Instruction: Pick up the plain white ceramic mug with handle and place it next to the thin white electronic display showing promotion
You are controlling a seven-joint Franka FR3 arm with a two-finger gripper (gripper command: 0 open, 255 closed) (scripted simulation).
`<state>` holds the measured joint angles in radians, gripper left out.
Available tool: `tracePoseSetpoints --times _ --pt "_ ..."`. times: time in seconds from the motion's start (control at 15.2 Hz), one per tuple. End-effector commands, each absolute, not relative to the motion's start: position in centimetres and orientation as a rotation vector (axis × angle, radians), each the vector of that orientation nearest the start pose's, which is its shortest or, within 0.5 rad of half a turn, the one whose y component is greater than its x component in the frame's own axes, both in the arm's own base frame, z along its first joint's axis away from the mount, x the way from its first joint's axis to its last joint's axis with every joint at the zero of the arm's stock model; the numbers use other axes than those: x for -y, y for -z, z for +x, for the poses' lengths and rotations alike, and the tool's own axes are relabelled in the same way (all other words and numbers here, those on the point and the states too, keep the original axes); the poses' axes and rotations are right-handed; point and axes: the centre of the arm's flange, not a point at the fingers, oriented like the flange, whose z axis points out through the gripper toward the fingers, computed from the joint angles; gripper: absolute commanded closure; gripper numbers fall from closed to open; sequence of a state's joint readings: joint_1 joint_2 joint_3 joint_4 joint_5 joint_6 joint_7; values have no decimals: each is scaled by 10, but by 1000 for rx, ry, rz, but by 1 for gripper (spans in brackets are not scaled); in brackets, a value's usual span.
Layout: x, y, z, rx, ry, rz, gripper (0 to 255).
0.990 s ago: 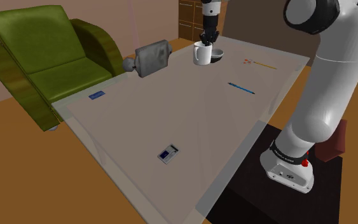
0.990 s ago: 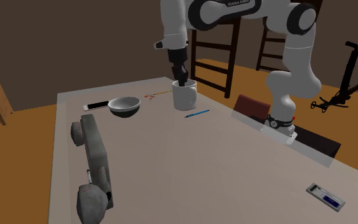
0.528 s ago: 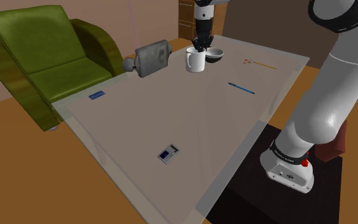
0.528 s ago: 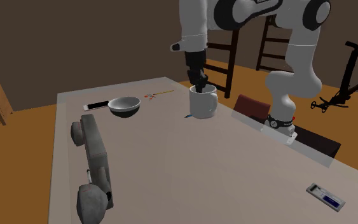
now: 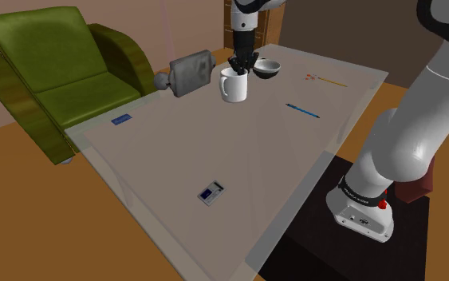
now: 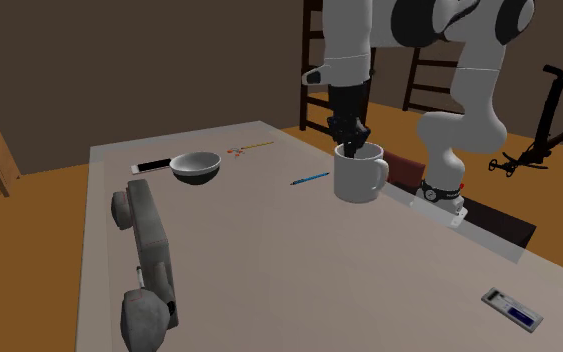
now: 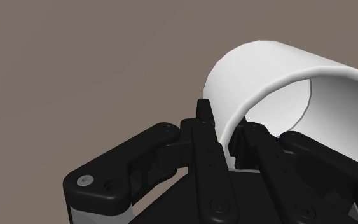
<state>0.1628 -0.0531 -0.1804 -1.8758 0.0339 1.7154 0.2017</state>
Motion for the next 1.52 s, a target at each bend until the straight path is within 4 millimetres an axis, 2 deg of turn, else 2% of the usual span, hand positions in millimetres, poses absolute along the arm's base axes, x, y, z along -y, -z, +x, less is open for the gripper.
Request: tracePoseSetpoints --times 0.0,0.73,1.45 --pt "-19 -520 528 -352 -173 -3084 255" --pt "-164 -521 498 -352 -173 -3084 255" --pt "-164 -463 498 -352 -173 -3084 255"
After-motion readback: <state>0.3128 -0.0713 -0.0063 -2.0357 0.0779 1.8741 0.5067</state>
